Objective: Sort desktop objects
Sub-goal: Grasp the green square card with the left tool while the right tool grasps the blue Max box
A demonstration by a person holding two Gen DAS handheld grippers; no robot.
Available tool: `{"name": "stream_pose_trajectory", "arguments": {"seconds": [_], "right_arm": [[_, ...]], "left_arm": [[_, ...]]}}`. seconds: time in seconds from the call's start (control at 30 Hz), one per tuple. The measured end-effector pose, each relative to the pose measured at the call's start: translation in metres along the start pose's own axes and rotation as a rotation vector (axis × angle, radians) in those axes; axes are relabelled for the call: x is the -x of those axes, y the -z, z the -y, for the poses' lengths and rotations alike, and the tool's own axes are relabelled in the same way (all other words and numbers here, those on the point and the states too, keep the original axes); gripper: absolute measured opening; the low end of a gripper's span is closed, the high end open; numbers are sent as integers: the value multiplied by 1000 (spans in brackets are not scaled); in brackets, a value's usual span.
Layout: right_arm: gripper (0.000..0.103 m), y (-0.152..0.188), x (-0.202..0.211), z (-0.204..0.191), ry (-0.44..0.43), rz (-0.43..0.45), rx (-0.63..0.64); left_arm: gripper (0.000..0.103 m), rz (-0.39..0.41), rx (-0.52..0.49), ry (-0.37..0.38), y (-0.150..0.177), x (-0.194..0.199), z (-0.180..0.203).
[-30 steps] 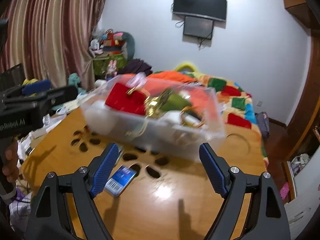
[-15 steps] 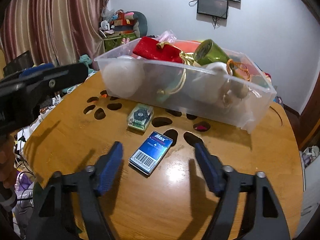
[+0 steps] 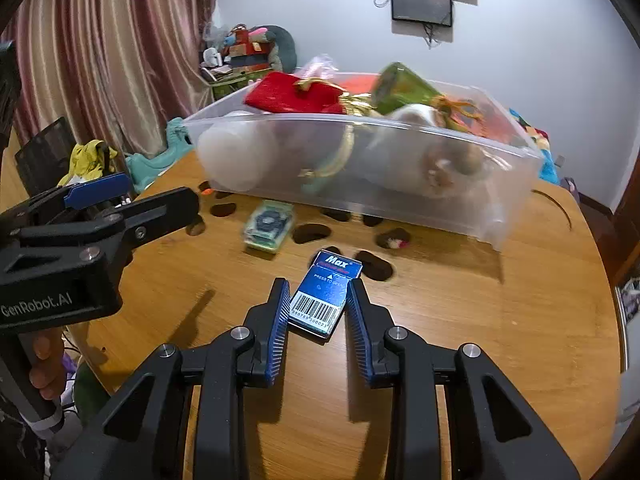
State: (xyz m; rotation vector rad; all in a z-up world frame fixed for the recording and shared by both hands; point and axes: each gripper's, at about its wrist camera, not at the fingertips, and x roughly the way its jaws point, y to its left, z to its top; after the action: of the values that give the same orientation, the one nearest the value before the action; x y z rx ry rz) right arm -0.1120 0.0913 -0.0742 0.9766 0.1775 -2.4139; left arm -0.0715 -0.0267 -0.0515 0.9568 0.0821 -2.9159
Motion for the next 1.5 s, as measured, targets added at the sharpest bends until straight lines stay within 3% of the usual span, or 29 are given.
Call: {"name": "stream_pose_trajectory", "arguments": {"seconds": [0.1, 0.17, 0.3, 0.4, 0.47, 0.53, 0.7, 0.97, 1.2, 1.33, 1.5], "right_arm": [[31, -2, 0, 2, -26, -7, -14], [41, -2, -1, -1, -34, -5, -10], [42, -2, -8, -12, -8, 2, 38], [38, 2, -9, -15, 22, 17, 80], [25, 3, -8, -10, 33, 23, 82], [24, 3, -4, 1, -3, 23, 43], [24, 1, 4, 30, 1, 46, -33], [25, -2, 29, 50, -21, 123, -103], [25, -5, 32, 55, -33, 138, -123], [25, -5, 30, 58, -49, 131, -137], [25, -6, 29, 58, -40, 127, -141]], "left_arm": [[95, -10, -6, 1, 0, -4, 4], [95, -16, -11, -1, 0, -6, 7], [95, -24, -23, -10, -1, -9, 10], [95, -28, -31, -17, -2, -11, 15], [95, -37, -34, -16, -2, -15, 18], [95, -48, -36, -13, -2, -18, 21], [95, -70, -55, -21, -4, -31, 35], [69, -114, -105, -48, -10, -51, 59], [47, -165, -80, -24, -8, -63, 61], [24, -161, -77, -4, -6, -61, 60], [24, -151, -81, 15, -3, -55, 62]]}}
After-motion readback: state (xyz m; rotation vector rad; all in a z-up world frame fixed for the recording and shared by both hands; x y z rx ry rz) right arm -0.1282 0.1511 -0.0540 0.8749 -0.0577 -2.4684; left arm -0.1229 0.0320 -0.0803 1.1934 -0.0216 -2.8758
